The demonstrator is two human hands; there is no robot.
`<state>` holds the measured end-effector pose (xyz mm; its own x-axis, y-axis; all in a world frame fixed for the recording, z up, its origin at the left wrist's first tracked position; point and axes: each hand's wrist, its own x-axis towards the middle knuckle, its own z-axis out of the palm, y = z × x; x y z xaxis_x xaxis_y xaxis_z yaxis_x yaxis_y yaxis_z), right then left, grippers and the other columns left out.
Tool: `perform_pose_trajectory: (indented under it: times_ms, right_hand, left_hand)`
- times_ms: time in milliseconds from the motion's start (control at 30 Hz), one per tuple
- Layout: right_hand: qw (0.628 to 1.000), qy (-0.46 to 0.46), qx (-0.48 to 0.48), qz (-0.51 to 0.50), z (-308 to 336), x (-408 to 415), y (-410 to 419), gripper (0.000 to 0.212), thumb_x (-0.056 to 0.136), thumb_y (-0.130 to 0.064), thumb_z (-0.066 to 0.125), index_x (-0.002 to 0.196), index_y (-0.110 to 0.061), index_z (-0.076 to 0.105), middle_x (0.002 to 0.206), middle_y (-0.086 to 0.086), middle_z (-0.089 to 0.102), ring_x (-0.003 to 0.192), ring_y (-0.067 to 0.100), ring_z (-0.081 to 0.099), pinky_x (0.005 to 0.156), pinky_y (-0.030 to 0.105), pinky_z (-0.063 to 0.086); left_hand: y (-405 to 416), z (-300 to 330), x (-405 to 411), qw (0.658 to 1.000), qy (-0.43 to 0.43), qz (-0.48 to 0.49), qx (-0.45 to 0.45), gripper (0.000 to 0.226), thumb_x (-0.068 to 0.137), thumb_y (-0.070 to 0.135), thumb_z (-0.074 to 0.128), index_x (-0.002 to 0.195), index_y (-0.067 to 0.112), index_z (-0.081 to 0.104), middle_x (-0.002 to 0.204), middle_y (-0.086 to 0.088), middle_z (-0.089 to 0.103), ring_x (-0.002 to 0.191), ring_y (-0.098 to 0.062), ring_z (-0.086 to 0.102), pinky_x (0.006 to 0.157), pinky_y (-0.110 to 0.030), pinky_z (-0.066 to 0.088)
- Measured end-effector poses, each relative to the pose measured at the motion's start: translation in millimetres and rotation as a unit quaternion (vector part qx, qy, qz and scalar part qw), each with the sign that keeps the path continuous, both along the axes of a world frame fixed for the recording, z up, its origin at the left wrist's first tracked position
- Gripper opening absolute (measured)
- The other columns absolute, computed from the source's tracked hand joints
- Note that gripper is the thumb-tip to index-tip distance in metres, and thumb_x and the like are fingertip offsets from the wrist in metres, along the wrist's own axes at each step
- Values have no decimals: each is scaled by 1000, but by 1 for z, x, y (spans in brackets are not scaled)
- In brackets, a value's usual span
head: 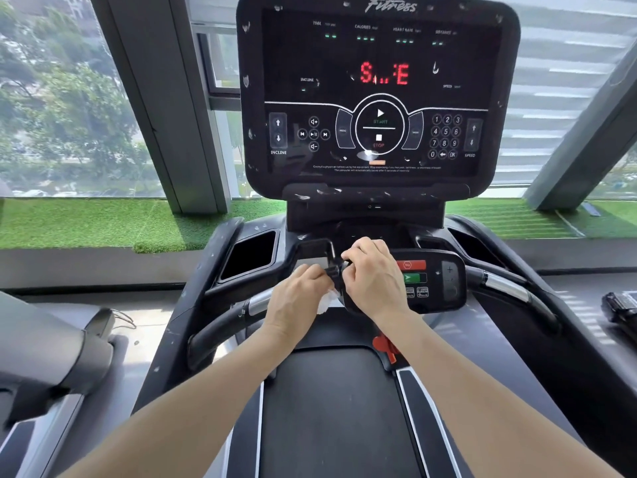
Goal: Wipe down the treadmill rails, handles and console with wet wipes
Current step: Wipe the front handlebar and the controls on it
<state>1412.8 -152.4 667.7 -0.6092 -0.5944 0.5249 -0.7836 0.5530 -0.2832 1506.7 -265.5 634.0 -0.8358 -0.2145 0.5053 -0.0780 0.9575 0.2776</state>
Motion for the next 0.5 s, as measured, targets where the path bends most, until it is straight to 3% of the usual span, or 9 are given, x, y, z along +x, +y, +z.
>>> perform_pose_trajectory:
  times_ms: [100, 167, 233, 333, 500]
  right_hand:
    - [1000, 5, -2, 1, -1, 0, 0, 23, 76, -10, 47, 82, -6, 69, 86, 3, 61, 83, 25, 54, 65, 36, 52]
    - [1000, 11, 0, 3, -2, 1, 1, 23, 76, -10, 47, 82, -6, 69, 86, 3, 61, 83, 25, 54, 65, 34, 51]
    - [1000, 19, -3, 1, -3, 1, 2, 24, 75, -9, 46, 83, -6, 69, 87, 2, 61, 83, 24, 54, 64, 32, 51]
    - [1000, 28, 1, -4, -5, 1, 3, 19, 75, -5, 53, 85, -7, 69, 88, 1, 60, 85, 24, 55, 62, 31, 52]
    - [1000, 31, 5, 0, -4, 0, 3, 21, 76, -10, 49, 83, -8, 69, 88, 0, 60, 85, 22, 56, 58, 29, 51]
  left_hand:
    - [8, 12, -11, 997, 3, 19, 81, 4, 83, 8, 67, 81, 11, 70, 85, 0, 62, 82, -23, 57, 57, -38, 50]
    - [11, 15, -16, 992, -2, 37, 118, 8, 86, 7, 62, 83, 8, 70, 86, -3, 62, 82, -23, 55, 62, -38, 46]
    - [12, 8, -12, 995, 5, 24, 96, 6, 83, 4, 64, 81, 8, 68, 85, -2, 61, 81, -24, 54, 60, -39, 48]
    - [10, -9, -1, 1000, 0, -13, 11, 15, 73, 1, 75, 76, 12, 65, 82, 2, 57, 79, -21, 55, 45, -36, 49]
    - [9, 17, -24, 978, 10, 85, 190, 8, 85, 6, 61, 81, 10, 67, 86, 0, 60, 80, -19, 54, 66, -28, 40]
